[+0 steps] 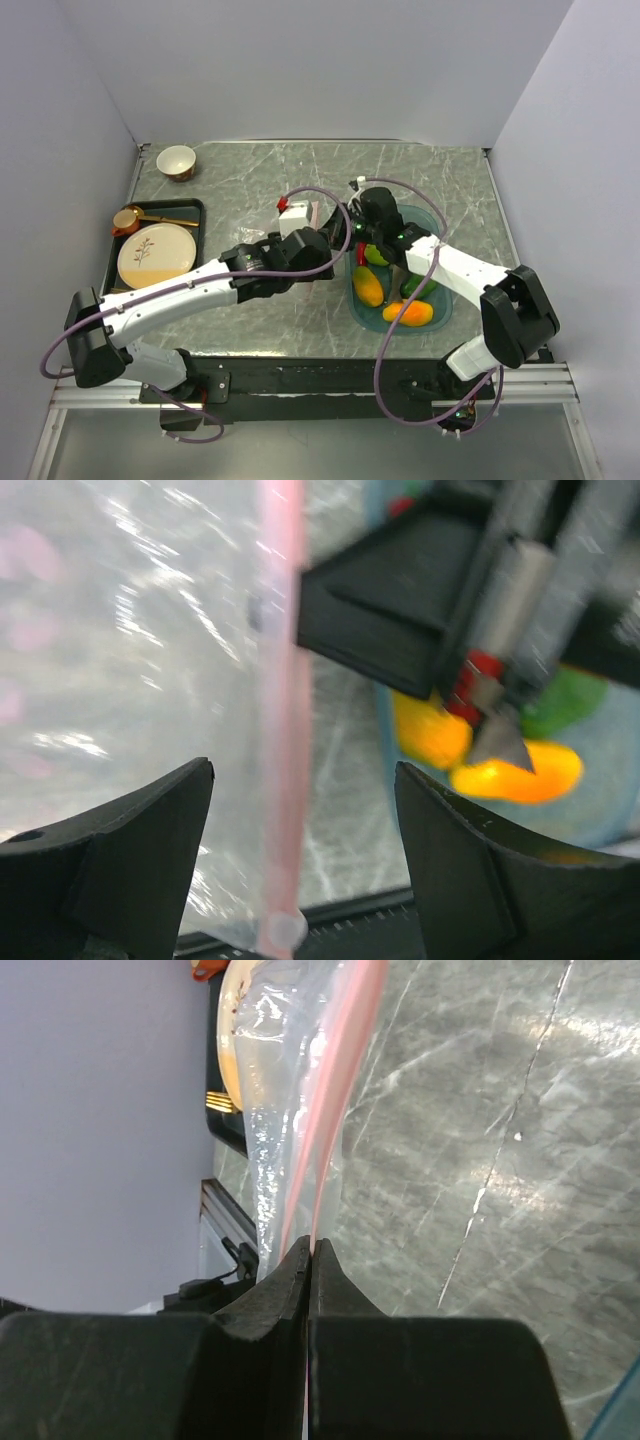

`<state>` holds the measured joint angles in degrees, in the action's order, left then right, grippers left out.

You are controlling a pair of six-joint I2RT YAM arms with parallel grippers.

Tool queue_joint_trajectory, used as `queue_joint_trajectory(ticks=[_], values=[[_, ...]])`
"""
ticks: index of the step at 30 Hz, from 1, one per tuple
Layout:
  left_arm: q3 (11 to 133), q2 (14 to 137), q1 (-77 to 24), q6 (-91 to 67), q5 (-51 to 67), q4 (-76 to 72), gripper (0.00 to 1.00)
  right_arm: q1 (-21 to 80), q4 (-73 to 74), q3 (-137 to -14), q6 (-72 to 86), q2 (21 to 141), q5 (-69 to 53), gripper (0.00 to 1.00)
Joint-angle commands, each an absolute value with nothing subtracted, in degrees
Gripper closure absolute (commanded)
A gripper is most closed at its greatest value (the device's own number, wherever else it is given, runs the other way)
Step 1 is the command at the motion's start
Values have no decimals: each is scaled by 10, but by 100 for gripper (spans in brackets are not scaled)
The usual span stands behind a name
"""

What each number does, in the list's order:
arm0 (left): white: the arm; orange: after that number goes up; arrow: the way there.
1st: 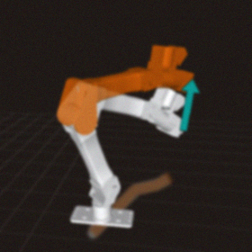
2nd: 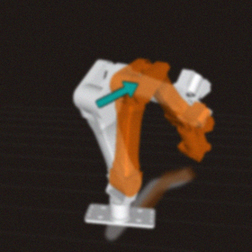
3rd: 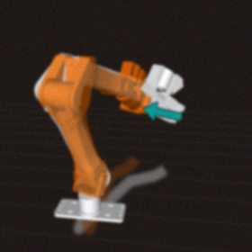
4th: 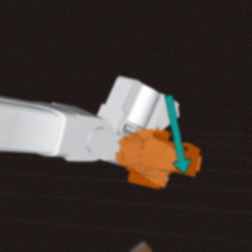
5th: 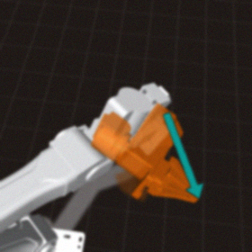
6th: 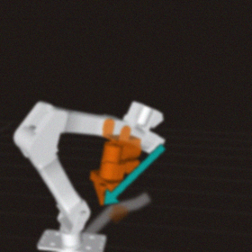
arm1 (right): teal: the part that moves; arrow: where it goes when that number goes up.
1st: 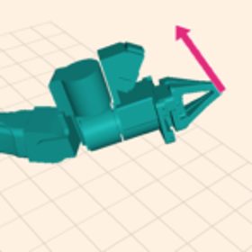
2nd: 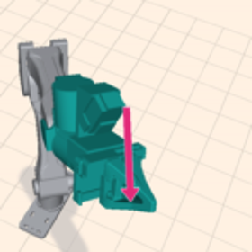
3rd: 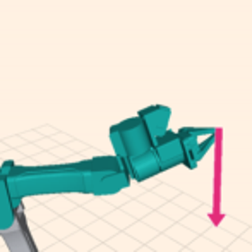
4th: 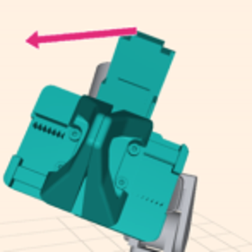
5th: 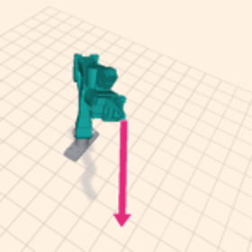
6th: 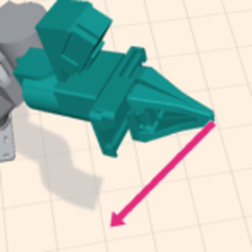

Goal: Place the food in the zip-top bag and seal the zipper
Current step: Open the zipper of the food storage bag.

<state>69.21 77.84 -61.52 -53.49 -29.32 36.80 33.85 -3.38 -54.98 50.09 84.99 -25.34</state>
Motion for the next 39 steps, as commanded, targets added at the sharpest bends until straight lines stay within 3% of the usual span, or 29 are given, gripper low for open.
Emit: queue_joint_trajectory(ticks=[1,10,25,39], values=[[717,789,-612,-551,-373,411,22,352,-48,-570,511,831,-236,100],[719,805,-608,-543,-396,413,26,353,-4,-584,481,839,-224,100],[743,835,-606,-546,-429,439,47,353,21,-577,461,817,-215,100],[760,827,-570,-572,-452,482,99,353,61,-584,433,861,-179,100]])
